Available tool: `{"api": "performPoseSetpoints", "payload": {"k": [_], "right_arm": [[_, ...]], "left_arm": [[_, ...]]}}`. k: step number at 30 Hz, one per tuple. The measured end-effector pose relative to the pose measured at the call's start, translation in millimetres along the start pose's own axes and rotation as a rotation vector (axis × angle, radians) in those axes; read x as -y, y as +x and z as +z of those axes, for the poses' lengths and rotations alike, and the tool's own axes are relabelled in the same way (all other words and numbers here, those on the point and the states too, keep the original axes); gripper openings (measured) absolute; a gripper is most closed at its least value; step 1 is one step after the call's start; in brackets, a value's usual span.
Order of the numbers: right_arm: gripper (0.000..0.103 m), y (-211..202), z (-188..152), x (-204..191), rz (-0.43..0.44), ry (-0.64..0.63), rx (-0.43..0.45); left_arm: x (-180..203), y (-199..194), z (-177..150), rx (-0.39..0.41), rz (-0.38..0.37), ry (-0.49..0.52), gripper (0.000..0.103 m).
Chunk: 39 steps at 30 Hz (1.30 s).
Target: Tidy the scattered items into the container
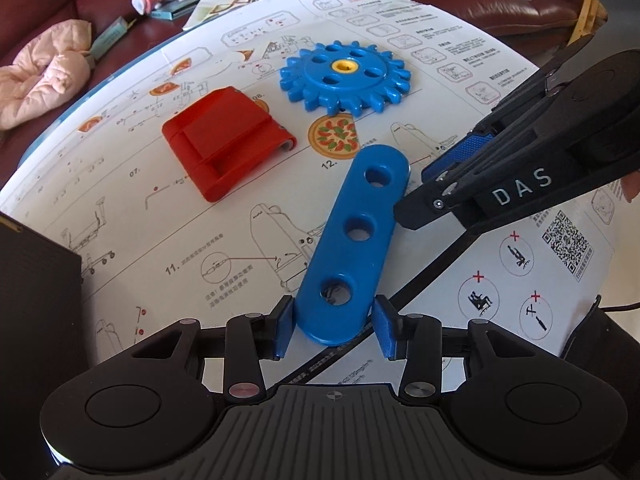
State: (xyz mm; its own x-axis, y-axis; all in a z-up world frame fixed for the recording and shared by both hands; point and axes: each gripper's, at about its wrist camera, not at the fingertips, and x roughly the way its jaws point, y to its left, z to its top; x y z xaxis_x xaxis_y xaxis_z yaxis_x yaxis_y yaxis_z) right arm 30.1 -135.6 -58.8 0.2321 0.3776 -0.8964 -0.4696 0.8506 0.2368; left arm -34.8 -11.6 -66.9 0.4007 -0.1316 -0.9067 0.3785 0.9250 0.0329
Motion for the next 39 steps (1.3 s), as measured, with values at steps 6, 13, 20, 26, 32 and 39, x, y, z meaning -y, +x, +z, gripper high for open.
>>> {"api": "performPoseSetpoints", "payload": {"k": [6, 13, 20, 26, 32, 39], "right_arm": [[0.037, -11, 7, -4, -0.03, -0.01, 0.029], [0.038, 0, 33, -6, -0.066, -0.055, 0.044], [0.04, 17, 38, -6, 0.005, -0.058, -0.005], [0.043, 8, 23, -7, 0.039, -0.106, -0.033], [0.069, -11, 17, -1, 0.087, -0.218, -0.031], [0.069, -3, 8, -26, 0.083, -0.519, -0.066]], "left_arm": [[-15, -8, -12, 0.004, 0.007, -0.043, 0.056], [-27, -11, -23, 0.002, 0.01, -0.109, 0.058], [-39, -6, -15, 0.008, 0.025, -0.148, 0.058], [-45, -10, -12, 0.005, 0.004, -0.114, 0.062], [-43, -28, -8, 0.047, 0.013, 0.004, 0.088], [-47, -20, -2, 0.016, 0.029, 0.077, 0.088]]}}
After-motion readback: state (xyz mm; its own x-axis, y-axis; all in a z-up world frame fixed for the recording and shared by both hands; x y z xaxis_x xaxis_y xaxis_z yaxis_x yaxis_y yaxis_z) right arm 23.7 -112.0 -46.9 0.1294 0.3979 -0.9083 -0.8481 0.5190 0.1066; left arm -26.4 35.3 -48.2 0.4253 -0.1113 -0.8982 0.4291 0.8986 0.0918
